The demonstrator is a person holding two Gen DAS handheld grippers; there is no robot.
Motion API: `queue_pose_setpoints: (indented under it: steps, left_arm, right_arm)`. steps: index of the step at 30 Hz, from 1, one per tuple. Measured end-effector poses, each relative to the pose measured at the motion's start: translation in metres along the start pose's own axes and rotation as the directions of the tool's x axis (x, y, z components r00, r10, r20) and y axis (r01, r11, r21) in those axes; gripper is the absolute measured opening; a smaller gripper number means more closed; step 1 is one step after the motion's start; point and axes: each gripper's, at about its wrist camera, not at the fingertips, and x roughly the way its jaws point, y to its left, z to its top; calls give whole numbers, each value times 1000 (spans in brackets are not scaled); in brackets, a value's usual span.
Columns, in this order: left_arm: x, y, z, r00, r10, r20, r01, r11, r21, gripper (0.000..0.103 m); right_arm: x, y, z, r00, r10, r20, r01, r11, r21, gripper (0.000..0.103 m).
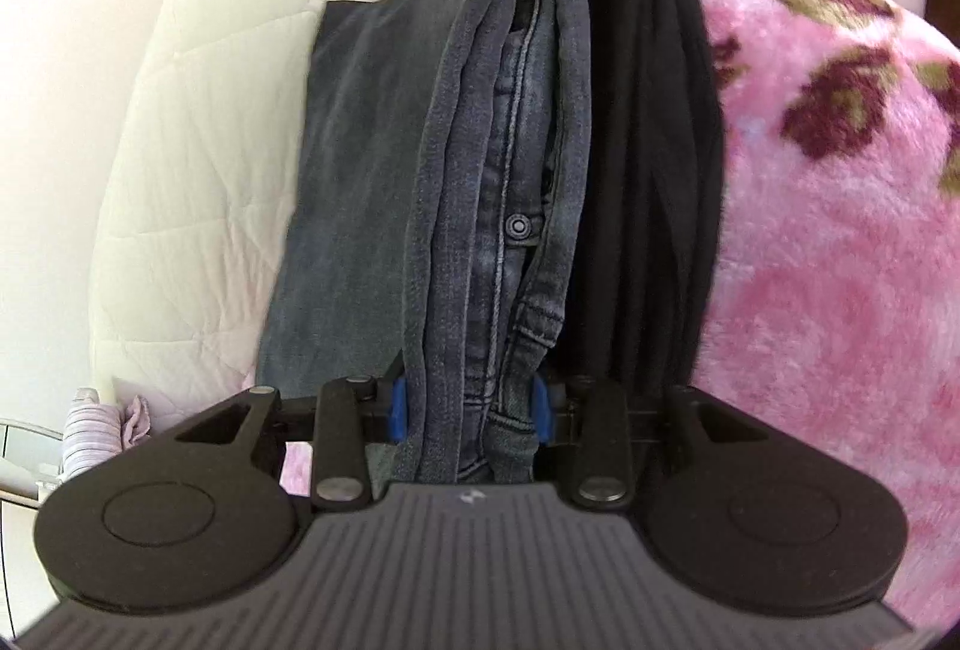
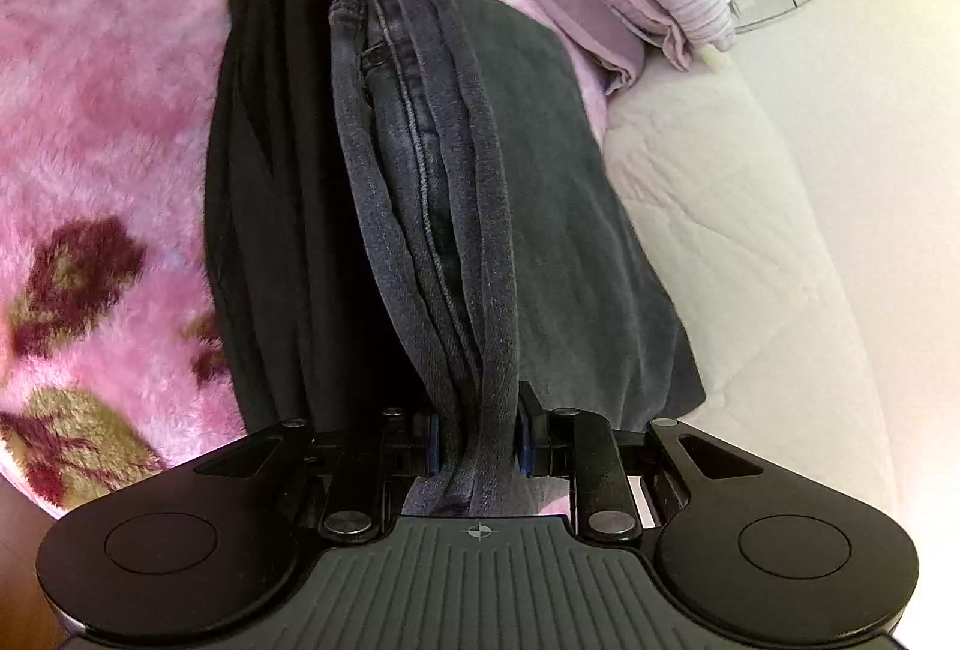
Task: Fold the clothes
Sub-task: 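Lower the jeans onto the folded black garment and open both grippers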
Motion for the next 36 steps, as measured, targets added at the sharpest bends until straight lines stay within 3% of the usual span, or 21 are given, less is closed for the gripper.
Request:
queue_pose_setpoints:
  steps: [3,6,10,13,17,20,22,25,28,31,34,36]
  left_arm:
    - [0,-9,-1,1000,22,-1,-22,1000,15,35]
    - [-18,1,-7,1000,-6,0,6,999,-42,40]
    - [-44,18,-15,999,-53,5,53,990,-130,40]
    - [-68,47,-27,995,-96,2,92,954,-287,40]
    - [-62,99,-30,998,-68,-9,58,900,-431,40]
    - [-38,134,-26,999,-48,-11,36,870,-492,40]
    - [-10,154,-23,998,-54,-8,42,855,-517,40]
    - [31,174,-24,995,-92,-25,62,822,-566,39]
    - [63,177,-32,988,-146,-49,85,779,-621,39]
    - [91,177,-39,981,-184,-62,97,739,-667,38]
    - [92,173,-42,985,-164,-53,84,725,-684,37]
    - [91,172,-44,985,-163,-53,81,715,-694,37]
  right_arm:
    - [0,12,0,999,-19,-28,19,999,-28,24]
    - [-4,22,1,997,-44,-61,41,998,-50,25]
    - [-30,17,-5,994,-3,-105,8,999,47,26]
    - [-55,-6,-3,991,60,-123,-36,982,184,26]
    - [-77,-50,7,993,94,-75,-56,911,409,26]
    - [-55,-93,12,991,113,-66,-59,837,544,26]
    - [-18,-128,18,990,127,-65,-56,766,641,26]
    - [30,-178,6,989,138,-49,-47,612,789,26]
    - [72,-212,1,992,111,-62,-12,567,824,25]
    - [118,-222,-3,989,123,-77,-5,563,827,24]
    - [167,-208,-19,965,250,-76,-63,502,862,24]
    - [178,-203,-18,965,252,-67,-79,527,846,24]
